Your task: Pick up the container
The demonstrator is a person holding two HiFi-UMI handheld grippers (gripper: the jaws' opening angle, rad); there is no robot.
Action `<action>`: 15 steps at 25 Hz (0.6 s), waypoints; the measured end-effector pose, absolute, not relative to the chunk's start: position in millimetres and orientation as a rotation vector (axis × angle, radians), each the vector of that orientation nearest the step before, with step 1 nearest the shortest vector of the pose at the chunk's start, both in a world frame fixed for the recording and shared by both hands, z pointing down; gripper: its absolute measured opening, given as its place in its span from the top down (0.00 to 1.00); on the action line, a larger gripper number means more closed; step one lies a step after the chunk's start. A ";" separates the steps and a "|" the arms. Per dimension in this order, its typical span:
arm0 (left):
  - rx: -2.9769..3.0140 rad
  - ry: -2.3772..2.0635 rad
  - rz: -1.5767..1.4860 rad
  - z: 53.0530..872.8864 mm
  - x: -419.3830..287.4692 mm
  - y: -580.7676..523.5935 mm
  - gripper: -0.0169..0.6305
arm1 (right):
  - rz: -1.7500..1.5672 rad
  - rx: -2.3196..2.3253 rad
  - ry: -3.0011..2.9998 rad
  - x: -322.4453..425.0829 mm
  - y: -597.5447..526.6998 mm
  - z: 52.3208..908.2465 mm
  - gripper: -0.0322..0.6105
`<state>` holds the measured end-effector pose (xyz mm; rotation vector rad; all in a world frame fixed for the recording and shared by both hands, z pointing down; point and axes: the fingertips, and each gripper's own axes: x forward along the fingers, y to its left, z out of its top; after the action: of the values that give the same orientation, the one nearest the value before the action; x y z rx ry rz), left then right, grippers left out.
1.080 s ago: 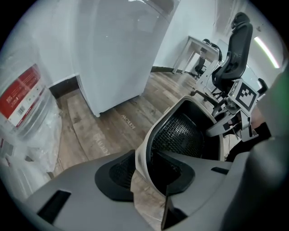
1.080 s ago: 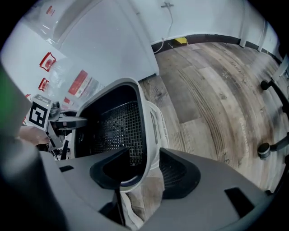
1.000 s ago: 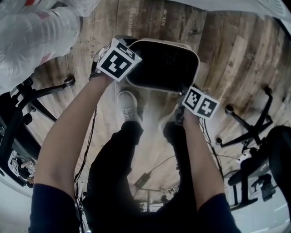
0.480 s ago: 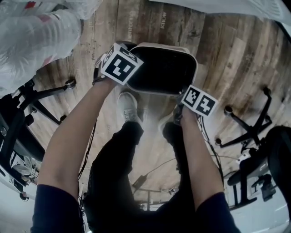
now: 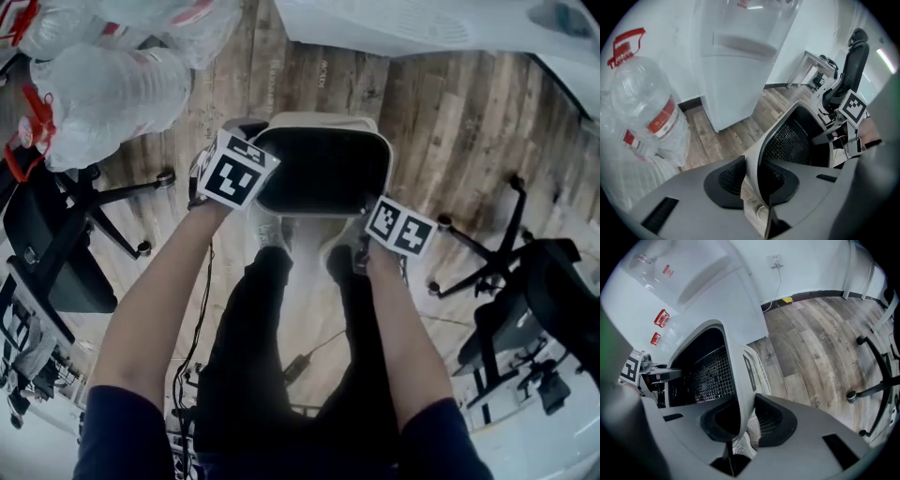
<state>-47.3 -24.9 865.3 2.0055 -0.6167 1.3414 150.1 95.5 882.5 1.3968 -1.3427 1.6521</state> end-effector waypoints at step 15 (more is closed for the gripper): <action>2.037 -0.814 1.215 596.7 -57.4 -21.2 0.82 | 1.548 1.437 -1.516 155.7 65.8 635.0 0.83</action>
<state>-57.4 -21.2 596.7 2.0367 -0.8144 1.2153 155.7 65.8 635.0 1.4368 -1.5161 1.5477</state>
